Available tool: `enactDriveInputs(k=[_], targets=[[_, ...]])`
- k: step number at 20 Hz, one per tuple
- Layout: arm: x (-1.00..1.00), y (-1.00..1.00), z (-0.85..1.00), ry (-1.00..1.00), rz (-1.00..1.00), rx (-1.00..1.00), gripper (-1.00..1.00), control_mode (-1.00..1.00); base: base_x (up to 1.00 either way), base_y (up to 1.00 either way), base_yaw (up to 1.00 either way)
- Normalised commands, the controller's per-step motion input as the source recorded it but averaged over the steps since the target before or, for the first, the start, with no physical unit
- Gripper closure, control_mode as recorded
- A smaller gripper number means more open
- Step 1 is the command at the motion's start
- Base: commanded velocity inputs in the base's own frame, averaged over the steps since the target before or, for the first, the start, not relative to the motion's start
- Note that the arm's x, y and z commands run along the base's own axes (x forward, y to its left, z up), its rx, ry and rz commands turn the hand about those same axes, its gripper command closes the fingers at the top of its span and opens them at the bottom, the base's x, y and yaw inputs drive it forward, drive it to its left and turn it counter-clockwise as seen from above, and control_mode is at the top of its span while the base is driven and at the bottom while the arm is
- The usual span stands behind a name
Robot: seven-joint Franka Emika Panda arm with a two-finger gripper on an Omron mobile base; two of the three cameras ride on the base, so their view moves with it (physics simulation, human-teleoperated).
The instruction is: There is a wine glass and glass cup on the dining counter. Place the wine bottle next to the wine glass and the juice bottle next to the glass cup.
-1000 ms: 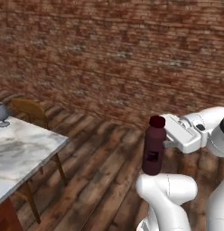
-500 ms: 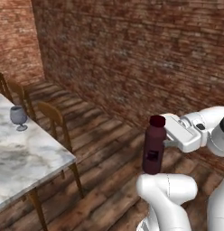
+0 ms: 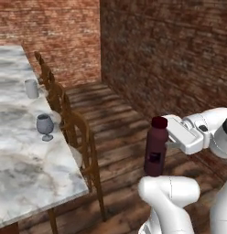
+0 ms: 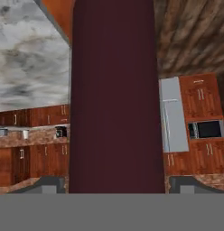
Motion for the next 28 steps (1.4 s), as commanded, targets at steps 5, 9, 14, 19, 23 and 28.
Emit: enactDriveInputs(k=[5, 9, 14, 19, 23, 28], targets=[[0.00, 0.00, 0.00, 0.00, 0.00, 0.00, 1.00, 1.00, 0.71, -0.54, 0.52], [0.00, 0.00, 0.00, 0.00, 0.00, 0.00, 1.00, 1.00, 0.43, -0.65, 0.50], [0.00, 0.00, 0.00, 0.00, 0.00, 0.00, 1.00, 1.00, 0.53, -0.66, 0.49], [0.00, 0.00, 0.00, 0.00, 0.00, 0.00, 1.00, 1.00, 0.61, -0.75, 0.44], [0.00, 0.00, 0.00, 0.00, 0.00, 0.00, 1.00, 1.00, 0.56, -0.82, 0.40], [0.00, 0.00, 0.00, 0.00, 0.00, 0.00, 1.00, 1.00, 0.45, -0.84, 0.39]])
